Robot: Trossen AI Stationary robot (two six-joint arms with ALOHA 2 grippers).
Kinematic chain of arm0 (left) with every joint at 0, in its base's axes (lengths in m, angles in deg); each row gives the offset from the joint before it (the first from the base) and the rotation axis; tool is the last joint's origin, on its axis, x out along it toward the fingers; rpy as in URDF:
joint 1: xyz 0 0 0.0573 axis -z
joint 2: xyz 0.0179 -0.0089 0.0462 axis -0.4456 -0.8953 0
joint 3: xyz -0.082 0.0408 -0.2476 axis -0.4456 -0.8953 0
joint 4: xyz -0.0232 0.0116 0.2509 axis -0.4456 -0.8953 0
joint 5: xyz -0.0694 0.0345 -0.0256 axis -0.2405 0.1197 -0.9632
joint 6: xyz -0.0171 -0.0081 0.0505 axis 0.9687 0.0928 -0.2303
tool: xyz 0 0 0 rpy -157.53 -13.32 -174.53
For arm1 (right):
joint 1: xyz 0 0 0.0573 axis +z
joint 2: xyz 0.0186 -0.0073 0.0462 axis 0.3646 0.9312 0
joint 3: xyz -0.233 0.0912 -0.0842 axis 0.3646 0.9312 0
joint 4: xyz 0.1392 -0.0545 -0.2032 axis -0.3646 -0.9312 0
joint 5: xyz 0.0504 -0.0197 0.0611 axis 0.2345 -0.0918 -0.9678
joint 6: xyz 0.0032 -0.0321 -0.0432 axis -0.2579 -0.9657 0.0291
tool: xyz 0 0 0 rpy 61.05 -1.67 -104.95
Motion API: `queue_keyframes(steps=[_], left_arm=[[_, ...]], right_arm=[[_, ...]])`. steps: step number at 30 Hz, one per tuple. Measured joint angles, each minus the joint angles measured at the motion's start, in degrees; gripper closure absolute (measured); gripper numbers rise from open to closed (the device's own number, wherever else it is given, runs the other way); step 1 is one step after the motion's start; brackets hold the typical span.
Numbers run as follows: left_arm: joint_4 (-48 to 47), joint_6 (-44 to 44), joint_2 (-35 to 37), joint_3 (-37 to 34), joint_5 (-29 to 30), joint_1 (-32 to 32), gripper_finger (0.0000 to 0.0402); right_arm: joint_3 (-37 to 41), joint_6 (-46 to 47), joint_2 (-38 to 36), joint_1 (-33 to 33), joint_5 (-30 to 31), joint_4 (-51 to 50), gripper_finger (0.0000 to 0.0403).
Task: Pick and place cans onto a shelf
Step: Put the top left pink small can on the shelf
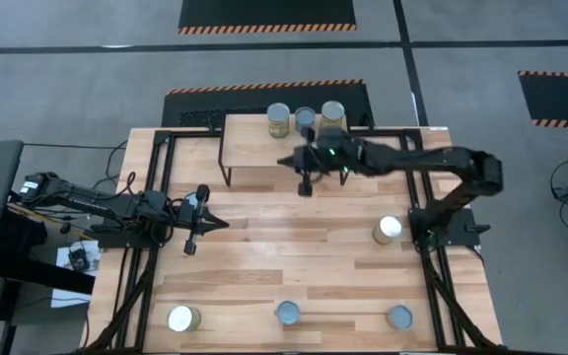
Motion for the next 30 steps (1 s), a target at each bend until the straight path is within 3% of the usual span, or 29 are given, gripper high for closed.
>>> queue_keyframes(steps=[4, 8, 11, 20, 26, 30], left_arm=[[-0.12, 2.24, 0.0, 0.1, 0.8, 0.01, 0.0401], [-5.29, 2.82, 0.0, 2.89, 1.24, 0.0, 0.0401], [-12.96, 4.12, -0.02, 6.98, 1.83, 0.0, 0.0401], [-41.03, 9.05, -1.25, 19.29, 6.73, 0.02, 0.0401], [-54.05, 13.48, -7.36, 26.05, 7.83, 0.02, 0.0392], [-63.77, 16.64, -13.63, 30.09, 14.9, -0.12, 0.0358]], right_arm=[[8.69, 2.19, -3.56, 5.5, 0.83, 12.03, 0.0403], [12.63, 1.76, -5.1, 11.03, 4.61, 16.18, 0.0401], [14.9, -0.39, -5.49, 12.93, 6.7, 18.25, 0.0402], [23.29, 2.6, -4.57, 12.87, 4.67, 30.77, 0.0402], [26.92, 3.79, -4.62, 14.15, 4.58, 36.13, 0.04], [27.84, 3.83, -4.69, 15.12, 4.64, 37.07, 0.04]])
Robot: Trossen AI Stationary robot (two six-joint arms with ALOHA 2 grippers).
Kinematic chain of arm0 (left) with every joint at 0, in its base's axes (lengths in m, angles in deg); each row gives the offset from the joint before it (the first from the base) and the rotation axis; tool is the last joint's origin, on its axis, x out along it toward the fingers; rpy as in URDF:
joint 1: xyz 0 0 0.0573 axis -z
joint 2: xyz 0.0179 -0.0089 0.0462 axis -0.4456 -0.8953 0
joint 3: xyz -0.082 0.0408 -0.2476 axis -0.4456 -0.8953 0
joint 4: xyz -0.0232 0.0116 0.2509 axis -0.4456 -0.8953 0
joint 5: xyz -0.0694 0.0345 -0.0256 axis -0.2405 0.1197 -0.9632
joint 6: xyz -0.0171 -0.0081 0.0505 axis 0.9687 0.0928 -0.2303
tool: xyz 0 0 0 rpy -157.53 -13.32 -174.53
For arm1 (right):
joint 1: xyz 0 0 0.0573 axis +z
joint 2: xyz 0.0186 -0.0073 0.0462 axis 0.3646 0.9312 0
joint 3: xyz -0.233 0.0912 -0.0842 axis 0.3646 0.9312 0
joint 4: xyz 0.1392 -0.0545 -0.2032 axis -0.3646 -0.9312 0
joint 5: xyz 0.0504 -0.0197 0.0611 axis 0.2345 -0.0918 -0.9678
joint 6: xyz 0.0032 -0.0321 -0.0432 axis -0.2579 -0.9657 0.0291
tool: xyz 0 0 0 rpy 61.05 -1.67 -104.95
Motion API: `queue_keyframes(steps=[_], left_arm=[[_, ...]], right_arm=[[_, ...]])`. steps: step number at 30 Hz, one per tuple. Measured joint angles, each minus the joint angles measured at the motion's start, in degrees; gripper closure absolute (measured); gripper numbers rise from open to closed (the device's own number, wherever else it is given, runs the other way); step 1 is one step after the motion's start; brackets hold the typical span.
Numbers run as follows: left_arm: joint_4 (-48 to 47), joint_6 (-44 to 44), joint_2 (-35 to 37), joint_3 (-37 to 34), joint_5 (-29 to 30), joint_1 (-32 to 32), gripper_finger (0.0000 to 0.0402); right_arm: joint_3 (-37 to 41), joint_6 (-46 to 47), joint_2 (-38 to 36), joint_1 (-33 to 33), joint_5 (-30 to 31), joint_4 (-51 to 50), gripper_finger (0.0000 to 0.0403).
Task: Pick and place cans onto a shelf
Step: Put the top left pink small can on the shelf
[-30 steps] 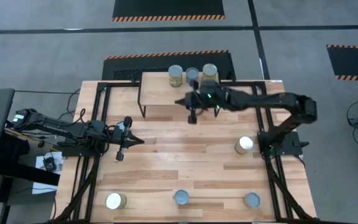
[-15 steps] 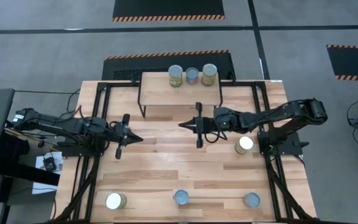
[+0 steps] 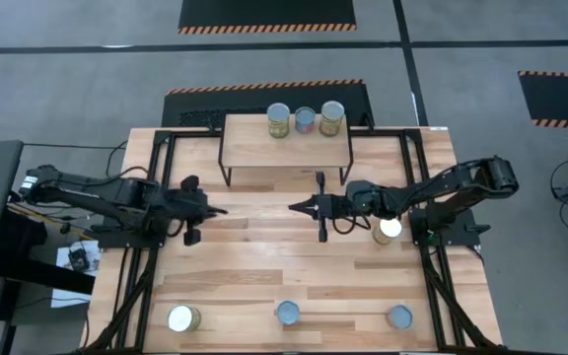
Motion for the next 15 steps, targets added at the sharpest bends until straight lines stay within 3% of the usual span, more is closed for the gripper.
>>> queue_keyframes(steps=[2, 5, 15], left_arm=[[-6.15, 1.72, -3.98, 2.27, 3.11, -0.61, 0.0338], [-14.35, 2.26, -8.74, 4.6, 3.25, -1.98, 0.0313], [-17.47, 0.85, -13.84, 4.79, 1.87, -7.7, 0.026]], right_arm=[[0.09, -0.02, 0.03, 0.7, 0.05, -0.2, 0.04], [0.09, -0.04, 0.03, 1.72, 0.04, 0.09, 0.04], [0.09, -0.63, 0.03, 3.1, 1.36, 0.13, 0.0399]])
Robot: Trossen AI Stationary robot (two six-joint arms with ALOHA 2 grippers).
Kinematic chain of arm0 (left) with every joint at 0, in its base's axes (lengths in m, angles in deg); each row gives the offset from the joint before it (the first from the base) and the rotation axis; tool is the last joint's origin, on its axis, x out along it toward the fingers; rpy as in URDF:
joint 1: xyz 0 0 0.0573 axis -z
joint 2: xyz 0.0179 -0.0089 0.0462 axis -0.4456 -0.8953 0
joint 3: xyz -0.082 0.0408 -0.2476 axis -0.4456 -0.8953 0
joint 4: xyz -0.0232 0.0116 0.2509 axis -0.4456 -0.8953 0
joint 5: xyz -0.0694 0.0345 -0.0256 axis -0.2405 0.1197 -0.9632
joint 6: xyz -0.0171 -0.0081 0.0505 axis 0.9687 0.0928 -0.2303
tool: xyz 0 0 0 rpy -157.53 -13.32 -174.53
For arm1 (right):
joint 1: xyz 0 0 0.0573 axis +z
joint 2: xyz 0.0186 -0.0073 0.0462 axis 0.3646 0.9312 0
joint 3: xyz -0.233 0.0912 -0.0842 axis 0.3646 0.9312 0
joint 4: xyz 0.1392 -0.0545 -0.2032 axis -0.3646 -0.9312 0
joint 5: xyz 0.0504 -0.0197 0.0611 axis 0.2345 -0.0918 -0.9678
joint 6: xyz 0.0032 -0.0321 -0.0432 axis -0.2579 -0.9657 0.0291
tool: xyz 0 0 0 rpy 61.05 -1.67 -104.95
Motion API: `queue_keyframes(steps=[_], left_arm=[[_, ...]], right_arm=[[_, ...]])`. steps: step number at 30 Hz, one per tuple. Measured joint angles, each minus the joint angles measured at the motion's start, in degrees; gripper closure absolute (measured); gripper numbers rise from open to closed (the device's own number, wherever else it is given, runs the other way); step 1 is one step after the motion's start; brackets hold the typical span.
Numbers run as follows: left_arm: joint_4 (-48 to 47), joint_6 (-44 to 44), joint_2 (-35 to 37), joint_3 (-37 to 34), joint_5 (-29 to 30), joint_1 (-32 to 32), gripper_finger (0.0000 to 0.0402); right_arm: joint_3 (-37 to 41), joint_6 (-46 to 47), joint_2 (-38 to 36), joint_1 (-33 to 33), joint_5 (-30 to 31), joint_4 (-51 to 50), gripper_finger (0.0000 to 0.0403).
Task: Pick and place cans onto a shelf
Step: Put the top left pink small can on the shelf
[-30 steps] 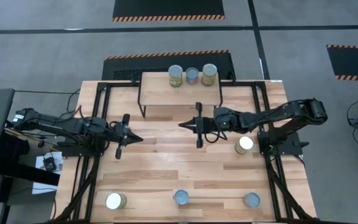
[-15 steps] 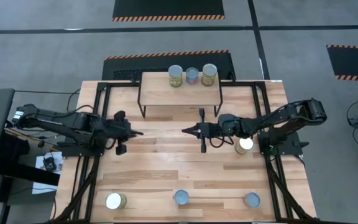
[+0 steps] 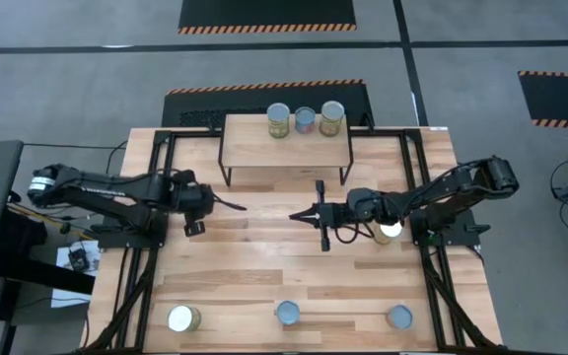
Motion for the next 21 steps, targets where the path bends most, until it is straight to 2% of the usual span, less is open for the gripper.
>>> queue_keyframes(steps=[3, 10, 21], left_arm=[[0.12, 0.03, -0.33, -0.09, -2.11, -2.08, 0.0253], [0.7, 2.33, -0.28, -3.22, -1.74, -7.24, 0.025], [2.91, -0.31, -0.33, -4.05, -3.92, -8.26, 0.025]], right_arm=[[0.0, 0.0, 0.0, 0.0, 0.06, -0.12, 0.0399], [0.0, 0.02, 0.0, 0.0, 0.1, -0.21, 0.0399], [0.0, 0.04, 0.0, 0.0, 0.13, -0.21, 0.0398]])
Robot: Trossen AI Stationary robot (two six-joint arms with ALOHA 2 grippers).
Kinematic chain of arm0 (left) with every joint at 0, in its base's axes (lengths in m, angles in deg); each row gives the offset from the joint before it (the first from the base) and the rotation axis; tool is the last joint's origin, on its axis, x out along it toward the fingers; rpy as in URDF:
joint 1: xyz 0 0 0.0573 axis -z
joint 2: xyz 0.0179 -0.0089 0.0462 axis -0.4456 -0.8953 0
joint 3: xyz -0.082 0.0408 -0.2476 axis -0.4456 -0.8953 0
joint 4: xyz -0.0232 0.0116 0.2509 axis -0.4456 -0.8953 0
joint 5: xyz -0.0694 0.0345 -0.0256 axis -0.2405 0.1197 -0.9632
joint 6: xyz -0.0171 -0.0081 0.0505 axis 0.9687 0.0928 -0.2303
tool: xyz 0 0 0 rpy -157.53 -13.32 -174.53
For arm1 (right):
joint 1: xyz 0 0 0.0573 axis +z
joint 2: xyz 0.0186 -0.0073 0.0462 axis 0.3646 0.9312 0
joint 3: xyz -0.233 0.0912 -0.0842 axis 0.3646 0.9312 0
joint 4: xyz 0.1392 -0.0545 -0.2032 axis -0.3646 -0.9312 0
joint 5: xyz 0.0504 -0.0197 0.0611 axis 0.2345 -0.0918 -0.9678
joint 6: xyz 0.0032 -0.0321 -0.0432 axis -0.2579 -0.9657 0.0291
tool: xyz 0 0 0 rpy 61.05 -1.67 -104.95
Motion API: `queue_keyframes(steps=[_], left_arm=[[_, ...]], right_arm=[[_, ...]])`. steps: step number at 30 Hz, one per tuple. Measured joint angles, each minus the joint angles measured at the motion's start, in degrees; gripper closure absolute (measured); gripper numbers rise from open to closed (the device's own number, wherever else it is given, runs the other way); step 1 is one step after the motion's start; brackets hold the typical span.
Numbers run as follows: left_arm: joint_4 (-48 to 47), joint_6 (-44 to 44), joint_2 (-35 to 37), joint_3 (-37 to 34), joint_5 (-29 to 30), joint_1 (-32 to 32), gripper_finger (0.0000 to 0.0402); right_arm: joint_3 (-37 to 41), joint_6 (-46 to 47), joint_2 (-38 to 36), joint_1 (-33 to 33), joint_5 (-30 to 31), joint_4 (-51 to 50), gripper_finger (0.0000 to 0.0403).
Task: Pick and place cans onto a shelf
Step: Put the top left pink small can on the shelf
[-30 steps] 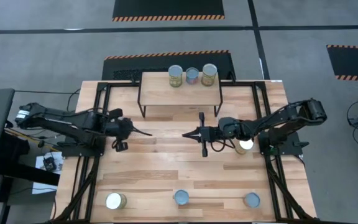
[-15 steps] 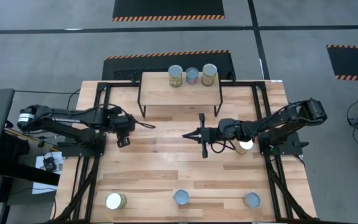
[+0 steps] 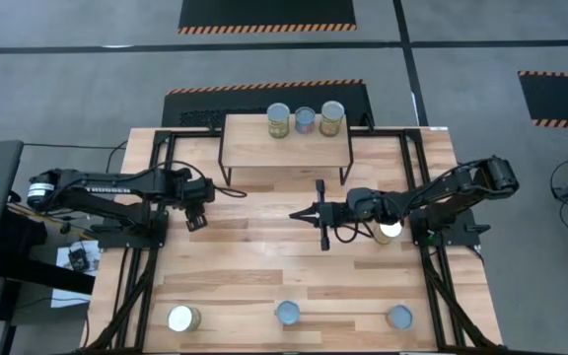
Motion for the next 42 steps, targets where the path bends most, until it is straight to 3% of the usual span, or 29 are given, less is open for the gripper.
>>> queue_keyframes(steps=[13, 19, 24, 42], left_arm=[[-0.14, -0.04, 0.04, 0.17, 1.41, 0.02, 0.025], [-3.76, 0.84, 0.07, 2.49, 9.22, -0.37, 0.025], [-4.4, 0.7, 0.07, 1.65, 4.06, -3.04, 0.025], [-3.38, -2.54, 0.07, 1.01, 0.41, -7.04, 0.025]], right_arm=[[0.0, 0.01, 0.0, 0.0, 0.02, 0.0, 0.0398], [-0.02, 0.03, 0.0, 0.0, 0.02, -0.04, 0.0397], [-0.02, 0.05, 0.0, 0.0, 0.02, -0.31, 0.0398], [-0.04, 0.49, 0.0, 0.0, 0.0, -0.65, 0.0398]])
